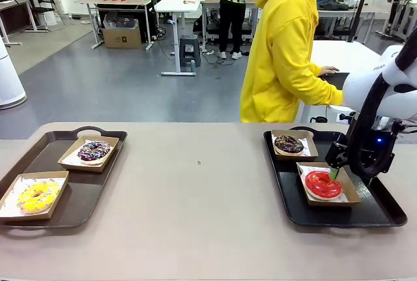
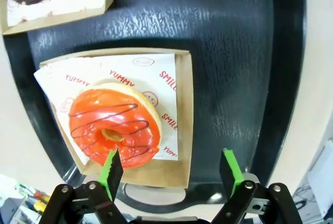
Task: Individually package the donuts and arrange them on the tray.
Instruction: Place the picked Paper togo box on the Handle tray.
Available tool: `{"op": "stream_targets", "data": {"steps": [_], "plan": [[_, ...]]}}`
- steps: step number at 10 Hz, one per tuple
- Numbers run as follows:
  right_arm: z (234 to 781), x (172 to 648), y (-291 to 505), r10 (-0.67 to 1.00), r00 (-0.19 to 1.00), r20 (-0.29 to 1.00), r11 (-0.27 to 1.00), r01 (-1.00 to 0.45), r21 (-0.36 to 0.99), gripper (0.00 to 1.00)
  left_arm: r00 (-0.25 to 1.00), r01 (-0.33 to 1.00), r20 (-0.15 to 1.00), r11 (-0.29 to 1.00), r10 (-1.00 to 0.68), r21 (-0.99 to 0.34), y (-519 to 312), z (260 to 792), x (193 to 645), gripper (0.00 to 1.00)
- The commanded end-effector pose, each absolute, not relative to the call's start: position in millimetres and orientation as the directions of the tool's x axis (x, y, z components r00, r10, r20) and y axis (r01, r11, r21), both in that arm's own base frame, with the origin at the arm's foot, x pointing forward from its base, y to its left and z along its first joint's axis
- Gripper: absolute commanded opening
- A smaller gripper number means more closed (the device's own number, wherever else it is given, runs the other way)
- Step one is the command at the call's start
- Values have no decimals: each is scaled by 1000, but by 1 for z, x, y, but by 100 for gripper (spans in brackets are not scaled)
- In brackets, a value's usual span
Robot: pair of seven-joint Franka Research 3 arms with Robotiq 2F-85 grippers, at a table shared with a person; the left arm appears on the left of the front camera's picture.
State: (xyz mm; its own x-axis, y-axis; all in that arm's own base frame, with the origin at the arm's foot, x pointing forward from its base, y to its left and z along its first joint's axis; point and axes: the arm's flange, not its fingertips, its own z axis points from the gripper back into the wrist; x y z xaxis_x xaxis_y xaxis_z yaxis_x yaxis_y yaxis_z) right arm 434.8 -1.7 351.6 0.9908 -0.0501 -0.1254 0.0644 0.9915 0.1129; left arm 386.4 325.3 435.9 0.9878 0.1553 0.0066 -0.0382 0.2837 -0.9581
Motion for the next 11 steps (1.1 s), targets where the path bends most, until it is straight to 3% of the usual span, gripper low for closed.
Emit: {"op": "stream_targets", "data": {"steps": [1,2,5,8,11], "plan": [[377,430,-19,50,986,-156,955,-1,296,96,986,-56,-6,288,169,-956,323,439,385,100],[395,433,-35,73,984,-161,912,-1,409,96,986,-56,-6,288,169,-956,323,439,385,100],[445,440,-122,113,988,-109,606,18,795,96,986,-56,-6,288,169,-956,323,439,385,100],[440,423,-212,67,998,-13,374,-13,927,96,986,-56,-6,288,169,-956,323,439,385,100],[402,412,-255,87,995,50,284,-73,956,96,986,-56,-6,288,169,-956,323,439,385,100]]}}
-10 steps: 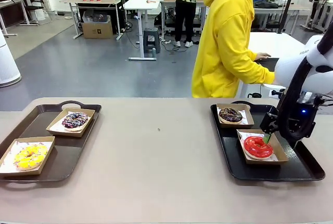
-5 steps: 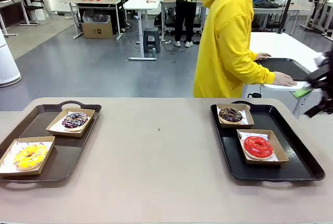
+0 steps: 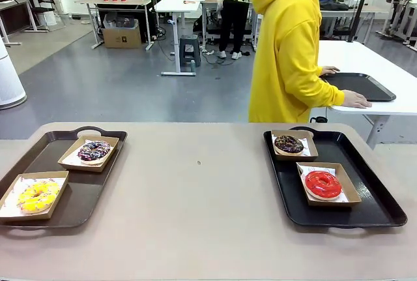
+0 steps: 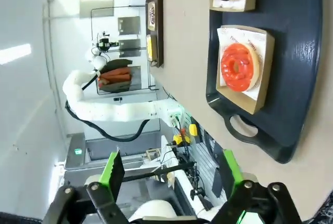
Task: Individually package the donuts and arrange them on the tray.
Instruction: Place the picked Paper togo box on the Handle tray.
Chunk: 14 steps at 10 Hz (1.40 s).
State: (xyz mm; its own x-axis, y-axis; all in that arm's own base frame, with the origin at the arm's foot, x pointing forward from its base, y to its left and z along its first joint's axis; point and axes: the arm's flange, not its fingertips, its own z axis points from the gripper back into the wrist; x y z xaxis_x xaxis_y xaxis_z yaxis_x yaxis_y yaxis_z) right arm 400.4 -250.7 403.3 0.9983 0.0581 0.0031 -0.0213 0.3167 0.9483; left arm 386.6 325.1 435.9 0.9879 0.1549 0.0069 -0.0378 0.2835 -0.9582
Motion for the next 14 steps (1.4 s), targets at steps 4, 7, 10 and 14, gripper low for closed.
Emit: {"op": "stream_targets", "data": {"steps": [4,7,10,14], "plan": [[385,402,-251,46,976,214,304,-218,928,96,986,-56,-6,288,169,-956,323,439,385,100],[381,403,-261,68,992,103,285,-119,951,96,986,-56,-6,288,169,-956,323,439,385,100],[381,403,-261,68,992,103,285,-119,951,96,986,-56,-6,288,169,-956,323,439,385,100],[381,403,-261,68,992,103,285,-119,951,96,986,-56,-6,288,169,-956,323,439,385,100]]}}
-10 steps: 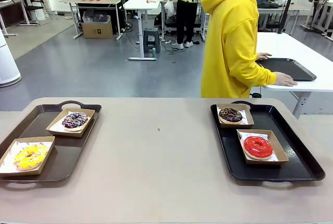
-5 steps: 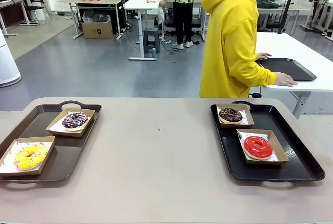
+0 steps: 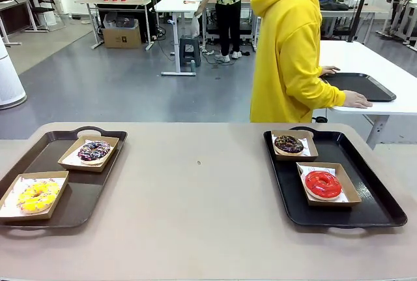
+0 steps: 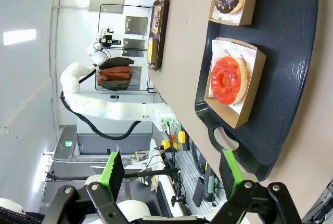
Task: Individually package the donuts and arrange them on the tray.
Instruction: Place the picked Paper togo box on the Handle tray.
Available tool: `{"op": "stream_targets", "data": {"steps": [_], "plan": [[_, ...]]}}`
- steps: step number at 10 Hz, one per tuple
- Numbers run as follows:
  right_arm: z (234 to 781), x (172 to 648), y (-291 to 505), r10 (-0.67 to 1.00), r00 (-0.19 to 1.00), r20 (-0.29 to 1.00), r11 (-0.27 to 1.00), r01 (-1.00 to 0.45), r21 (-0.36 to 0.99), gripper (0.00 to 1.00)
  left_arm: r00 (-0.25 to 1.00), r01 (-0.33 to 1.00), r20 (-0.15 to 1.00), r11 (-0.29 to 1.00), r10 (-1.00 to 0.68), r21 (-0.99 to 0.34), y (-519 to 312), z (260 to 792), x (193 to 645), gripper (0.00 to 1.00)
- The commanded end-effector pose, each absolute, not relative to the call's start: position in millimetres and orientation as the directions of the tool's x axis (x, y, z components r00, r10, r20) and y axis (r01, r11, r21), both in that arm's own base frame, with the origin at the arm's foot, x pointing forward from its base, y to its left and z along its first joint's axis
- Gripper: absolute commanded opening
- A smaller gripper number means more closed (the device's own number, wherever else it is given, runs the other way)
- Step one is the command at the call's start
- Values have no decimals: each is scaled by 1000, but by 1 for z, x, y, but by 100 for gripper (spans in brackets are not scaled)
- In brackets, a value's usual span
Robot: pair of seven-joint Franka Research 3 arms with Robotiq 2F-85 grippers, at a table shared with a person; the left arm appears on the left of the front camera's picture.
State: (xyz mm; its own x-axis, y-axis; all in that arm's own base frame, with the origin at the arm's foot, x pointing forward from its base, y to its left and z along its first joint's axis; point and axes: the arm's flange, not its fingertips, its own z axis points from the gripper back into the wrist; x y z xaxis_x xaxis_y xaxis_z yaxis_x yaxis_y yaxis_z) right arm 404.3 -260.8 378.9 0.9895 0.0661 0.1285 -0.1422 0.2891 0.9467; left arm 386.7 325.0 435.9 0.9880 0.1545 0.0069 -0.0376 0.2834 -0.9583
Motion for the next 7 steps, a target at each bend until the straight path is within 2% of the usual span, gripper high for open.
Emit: {"op": "stream_targets", "data": {"steps": [1,7], "plan": [[381,403,-261,68,992,103,285,-119,951,96,986,-56,-6,288,169,-956,323,439,385,100],[381,403,-261,68,992,103,285,-119,951,96,986,-56,-6,288,169,-956,323,439,385,100]]}}
